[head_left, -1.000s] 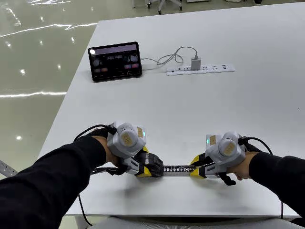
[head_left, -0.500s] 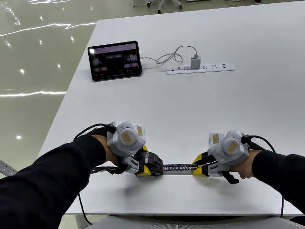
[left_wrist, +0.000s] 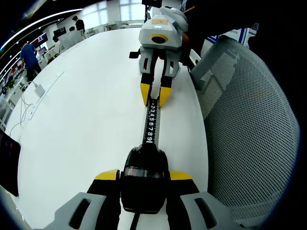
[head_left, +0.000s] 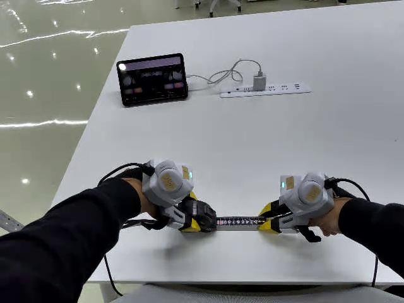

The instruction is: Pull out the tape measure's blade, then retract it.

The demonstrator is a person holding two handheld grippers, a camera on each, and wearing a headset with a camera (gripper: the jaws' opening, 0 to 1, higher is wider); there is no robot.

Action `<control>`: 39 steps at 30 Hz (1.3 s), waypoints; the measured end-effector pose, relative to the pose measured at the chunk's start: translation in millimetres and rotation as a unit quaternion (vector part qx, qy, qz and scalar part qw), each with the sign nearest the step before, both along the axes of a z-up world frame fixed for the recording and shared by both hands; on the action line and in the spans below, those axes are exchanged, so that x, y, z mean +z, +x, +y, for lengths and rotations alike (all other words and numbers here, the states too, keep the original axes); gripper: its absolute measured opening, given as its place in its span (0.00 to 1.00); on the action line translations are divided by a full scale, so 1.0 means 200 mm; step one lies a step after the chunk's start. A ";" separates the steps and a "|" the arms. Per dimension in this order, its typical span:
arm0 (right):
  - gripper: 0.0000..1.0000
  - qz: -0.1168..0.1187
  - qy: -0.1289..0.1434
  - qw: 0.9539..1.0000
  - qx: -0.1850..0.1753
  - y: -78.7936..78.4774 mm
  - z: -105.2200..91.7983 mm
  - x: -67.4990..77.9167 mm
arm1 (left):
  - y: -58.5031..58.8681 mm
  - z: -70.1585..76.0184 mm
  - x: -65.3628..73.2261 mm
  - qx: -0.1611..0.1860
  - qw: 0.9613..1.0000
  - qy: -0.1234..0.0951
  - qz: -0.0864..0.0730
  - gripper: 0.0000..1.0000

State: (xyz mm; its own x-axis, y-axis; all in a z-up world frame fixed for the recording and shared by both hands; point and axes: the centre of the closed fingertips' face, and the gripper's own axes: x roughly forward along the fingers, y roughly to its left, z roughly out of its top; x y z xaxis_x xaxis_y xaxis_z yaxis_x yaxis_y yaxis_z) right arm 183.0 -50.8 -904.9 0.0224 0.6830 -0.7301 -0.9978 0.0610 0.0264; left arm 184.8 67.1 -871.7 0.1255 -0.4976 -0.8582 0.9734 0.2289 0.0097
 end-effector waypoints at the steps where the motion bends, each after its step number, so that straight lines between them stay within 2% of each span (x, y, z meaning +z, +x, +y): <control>1: 0.09 0.000 0.000 1.000 0.000 0.00 0.00 0.00 | 0.00 0.00 0.00 0.000 1.000 0.000 0.000 0.32; 39: 0.09 -0.001 -0.010 1.000 -0.008 0.01 -0.12 0.00 | 0.00 0.00 0.00 0.006 1.000 -0.004 -0.001 0.32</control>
State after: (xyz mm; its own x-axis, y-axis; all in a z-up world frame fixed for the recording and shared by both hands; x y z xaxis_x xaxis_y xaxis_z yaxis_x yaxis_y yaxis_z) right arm 184.1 -74.5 -904.3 0.0357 0.6680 -0.7433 -0.9967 0.0783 0.0226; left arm 184.3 66.6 -871.7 0.1321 -0.5024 -0.8545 0.9708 0.2398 0.0090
